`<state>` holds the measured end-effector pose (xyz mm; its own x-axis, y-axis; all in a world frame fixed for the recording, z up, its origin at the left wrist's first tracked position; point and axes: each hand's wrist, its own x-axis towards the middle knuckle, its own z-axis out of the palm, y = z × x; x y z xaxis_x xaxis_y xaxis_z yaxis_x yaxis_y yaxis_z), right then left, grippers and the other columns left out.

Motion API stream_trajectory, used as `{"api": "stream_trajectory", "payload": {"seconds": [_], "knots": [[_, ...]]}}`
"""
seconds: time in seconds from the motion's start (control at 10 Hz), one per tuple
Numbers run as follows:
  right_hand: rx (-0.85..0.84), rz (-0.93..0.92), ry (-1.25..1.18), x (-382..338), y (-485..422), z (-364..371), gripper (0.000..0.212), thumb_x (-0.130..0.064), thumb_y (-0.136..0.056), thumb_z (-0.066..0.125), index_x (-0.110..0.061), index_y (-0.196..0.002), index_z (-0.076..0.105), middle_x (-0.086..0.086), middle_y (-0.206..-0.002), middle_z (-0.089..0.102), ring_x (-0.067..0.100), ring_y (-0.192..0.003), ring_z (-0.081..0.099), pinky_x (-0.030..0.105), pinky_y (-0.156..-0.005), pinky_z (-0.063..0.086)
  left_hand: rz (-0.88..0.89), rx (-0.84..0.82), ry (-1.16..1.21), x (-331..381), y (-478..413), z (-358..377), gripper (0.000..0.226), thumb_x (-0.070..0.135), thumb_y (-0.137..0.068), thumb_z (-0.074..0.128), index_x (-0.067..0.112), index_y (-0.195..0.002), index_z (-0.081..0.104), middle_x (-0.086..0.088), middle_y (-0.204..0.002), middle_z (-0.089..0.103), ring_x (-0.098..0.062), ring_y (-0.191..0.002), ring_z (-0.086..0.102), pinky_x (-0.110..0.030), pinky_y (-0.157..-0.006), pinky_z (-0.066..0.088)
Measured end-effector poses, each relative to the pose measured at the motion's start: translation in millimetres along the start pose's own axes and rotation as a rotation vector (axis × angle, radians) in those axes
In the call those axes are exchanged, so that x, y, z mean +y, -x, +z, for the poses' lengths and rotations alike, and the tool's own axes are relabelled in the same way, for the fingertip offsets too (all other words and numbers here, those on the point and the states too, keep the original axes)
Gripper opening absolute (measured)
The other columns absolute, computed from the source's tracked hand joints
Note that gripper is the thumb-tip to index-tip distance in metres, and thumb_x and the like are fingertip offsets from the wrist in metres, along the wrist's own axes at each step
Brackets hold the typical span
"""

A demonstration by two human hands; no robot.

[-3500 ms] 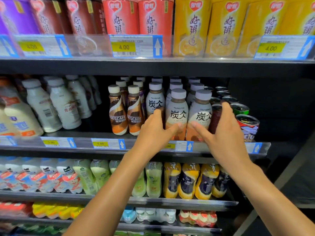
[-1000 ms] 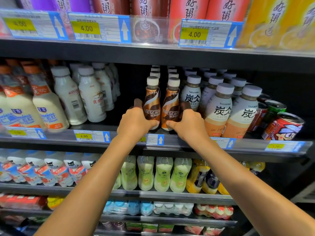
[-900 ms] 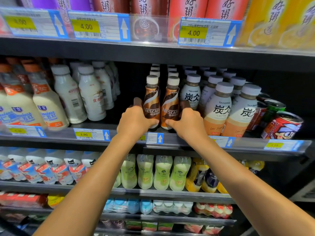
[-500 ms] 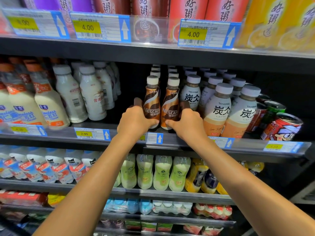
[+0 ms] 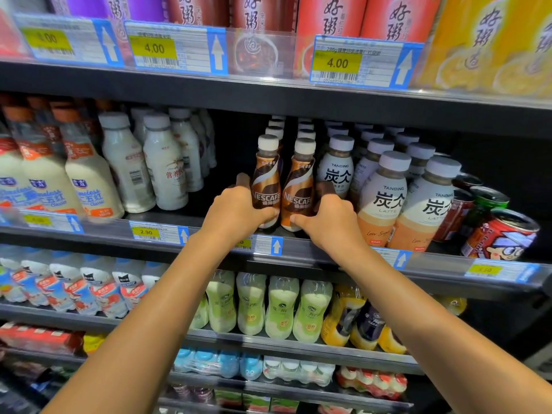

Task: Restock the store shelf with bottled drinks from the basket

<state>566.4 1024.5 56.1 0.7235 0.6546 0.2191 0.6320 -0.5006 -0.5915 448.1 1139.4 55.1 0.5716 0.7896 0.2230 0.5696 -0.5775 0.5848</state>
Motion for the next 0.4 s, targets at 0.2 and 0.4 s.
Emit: {"api": "stream_trajectory", "payload": {"seconds": [0.2,0.4], "knots": [[-0.082,-0.009,-0.025,7,4,-17,0.026,-0.035,-0.092,0.058,-0.011,-0.091,0.048,0.005,-0.094,0.055,0.023,-0.082,0.050,0.032,-0.067,0.041,-0.050,-0.004,-0.172,13,8,-6,0.042,0.051,-0.088,0.062,0.014,-0.104,0.050,-0.007,-0.099,0.061,-0.026,-0.086,0.056,-0.036,-0.071,0.046],[-0.024,-0.112,-0.039,18,27,-52,0.028,-0.022,-0.093,0.051,-0.009,-0.108,0.070,0.011,-0.105,0.069,0.027,-0.095,0.060,0.029,-0.075,0.045,0.032,0.052,-0.292,46,42,-17,0.050,0.046,-0.094,0.055,0.012,-0.128,0.043,-0.011,-0.122,0.051,-0.035,-0.107,0.054,-0.039,-0.074,0.039]]}}
